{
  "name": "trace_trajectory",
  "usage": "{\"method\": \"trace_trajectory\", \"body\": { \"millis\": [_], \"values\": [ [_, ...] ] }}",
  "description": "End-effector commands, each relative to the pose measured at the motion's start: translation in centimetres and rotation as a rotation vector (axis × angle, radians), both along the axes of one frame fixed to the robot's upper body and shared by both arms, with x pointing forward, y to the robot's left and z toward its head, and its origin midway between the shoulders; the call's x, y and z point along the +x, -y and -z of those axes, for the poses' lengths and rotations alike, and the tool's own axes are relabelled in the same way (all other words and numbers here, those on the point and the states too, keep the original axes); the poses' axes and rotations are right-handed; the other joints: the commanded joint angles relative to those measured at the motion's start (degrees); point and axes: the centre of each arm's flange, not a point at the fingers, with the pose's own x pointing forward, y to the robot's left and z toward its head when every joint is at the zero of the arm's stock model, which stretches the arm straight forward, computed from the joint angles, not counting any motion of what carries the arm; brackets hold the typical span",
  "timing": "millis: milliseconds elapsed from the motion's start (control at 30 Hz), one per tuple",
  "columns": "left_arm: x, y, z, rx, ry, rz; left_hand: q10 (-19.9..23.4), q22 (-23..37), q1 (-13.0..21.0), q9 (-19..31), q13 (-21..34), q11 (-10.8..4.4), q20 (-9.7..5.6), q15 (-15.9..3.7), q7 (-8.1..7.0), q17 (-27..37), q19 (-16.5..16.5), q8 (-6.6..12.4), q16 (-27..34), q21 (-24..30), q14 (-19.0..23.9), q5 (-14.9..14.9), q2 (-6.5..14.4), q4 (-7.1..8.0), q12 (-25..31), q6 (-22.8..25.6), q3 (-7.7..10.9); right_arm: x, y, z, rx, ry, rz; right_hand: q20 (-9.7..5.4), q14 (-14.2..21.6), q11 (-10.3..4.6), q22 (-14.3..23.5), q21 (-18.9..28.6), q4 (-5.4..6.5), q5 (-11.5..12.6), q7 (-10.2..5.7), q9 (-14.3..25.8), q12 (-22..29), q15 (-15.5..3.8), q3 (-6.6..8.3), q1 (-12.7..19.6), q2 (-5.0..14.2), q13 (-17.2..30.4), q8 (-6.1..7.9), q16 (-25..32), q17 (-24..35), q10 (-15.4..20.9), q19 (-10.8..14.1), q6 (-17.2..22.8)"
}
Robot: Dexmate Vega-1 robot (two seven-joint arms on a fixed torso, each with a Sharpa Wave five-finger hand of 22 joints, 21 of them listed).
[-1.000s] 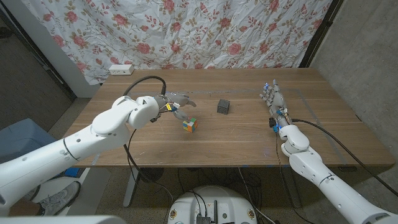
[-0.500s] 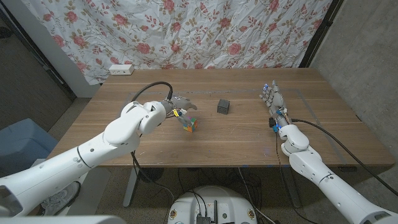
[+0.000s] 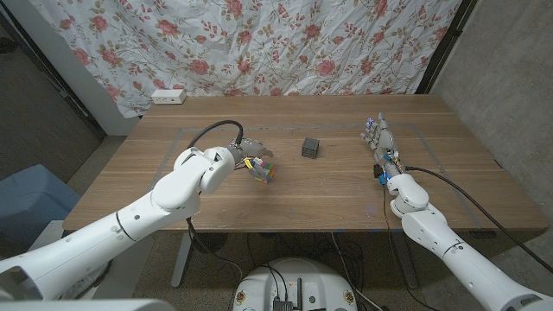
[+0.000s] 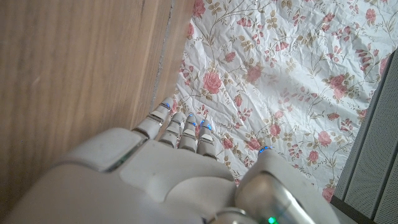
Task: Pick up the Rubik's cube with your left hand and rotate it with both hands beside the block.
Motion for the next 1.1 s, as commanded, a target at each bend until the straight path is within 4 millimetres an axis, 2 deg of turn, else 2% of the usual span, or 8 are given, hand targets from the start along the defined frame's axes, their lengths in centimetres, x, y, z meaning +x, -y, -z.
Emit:
{"method": "trace_trajectory", "body": {
  "millis": [33, 433, 600, 733, 1100],
  "values": [
    [0.9, -0.5, 0.8, 0.014, 0.0, -0.002, 0.4, 0.2, 1.2, 0.2, 0.2, -0.27, 0.75, -2.44, -0.14, 0.2, 0.1, -0.07, 0.4, 0.3, 0.6, 0.5, 0.1, 0.08, 0.2, -0.4, -0.14, -0.1, -0.3, 0.3, 0.004, -0.006, 0.008, 0.22, 0.0, 0.0, 0.1, 0.3, -0.01, 0.4, 0.2, 0.1, 0.5, -0.02, 0.32, -0.1, 0.18, 0.0, 0.22, 0.4, -0.1, 0.2, 0.0, -0.2],
    [2.0, -1.0, 0.8, 0.004, 0.03, 0.039, 2.1, 0.2, 3.2, 0.2, 0.3, -0.33, 1.45, -2.9, -0.72, 0.2, 0.8, 0.41, 0.7, 0.4, 2.1, 0.8, 0.5, 0.03, 0.7, 0.4, 0.02, -0.1, -0.7, 0.4, 0.01, -0.01, 0.015, 0.22, 0.0, 0.05, 0.1, 0.3, -0.03, 0.4, 0.2, 0.1, 0.5, 0.17, 0.44, -0.3, 0.22, 0.0, 0.29, 0.5, -0.3, 0.3, 0.0, 0.0],
    [2.4, -1.1, 0.8, 0.01, 0.029, 0.058, 3.0, 0.2, 4.3, 0.2, 0.3, -0.57, 1.43, -3.36, -1.5, 0.2, 1.3, 1.04, 0.8, 0.5, 3.0, 0.8, 0.3, -0.01, 0.9, 2.0, -0.07, -0.2, -0.7, 0.3, 0.013, -0.009, 0.022, 0.23, 0.0, 0.04, 0.1, 0.3, -0.05, 0.4, 0.17, 0.1, 0.5, 0.11, 0.52, -0.5, 0.22, 0.0, 0.29, 0.5, -0.5, 0.3, 0.0, 0.0],
    [2.5, -1.2, 0.7, 0.011, 0.043, 0.066, 4.7, 0.2, 6.0, 0.3, 0.4, -0.68, 1.34, -3.83, -1.67, 0.2, 2.2, 1.81, 0.9, 0.6, 4.6, 0.7, 0.0, -0.02, 1.1, 4.4, -0.38, -0.3, -0.7, 0.3, 0.017, -0.008, 0.029, 0.24, 0.0, 0.05, 0.1, 0.3, -0.08, 0.4, 0.16, 0.1, 0.5, 0.11, 0.57, -0.6, 0.23, 0.0, 0.3, 0.5, -0.6, 0.3, 0.0, 0.0],
    [2.9, -1.4, 0.6, 0.006, 0.067, 0.088, 6.7, 0.2, 8.2, 0.3, 0.5, -0.72, 1.53, -4.49, -1.83, 0.2, 3.7, 2.3, 1.2, 0.8, 7.0, 0.7, -0.1, 0.0, 1.3, 6.5, -0.77, -0.3, -0.9, 0.6, 0.024, -0.012, 0.036, 0.28, 0.1, 0.1, 0.1, 0.3, -0.14, 0.4, 0.23, 0.1, 0.6, 0.2, 0.72, -0.7, 0.26, 0.0, 0.36, 0.6, -0.8, 0.5, 0.1, 0.2]
  ]
}}
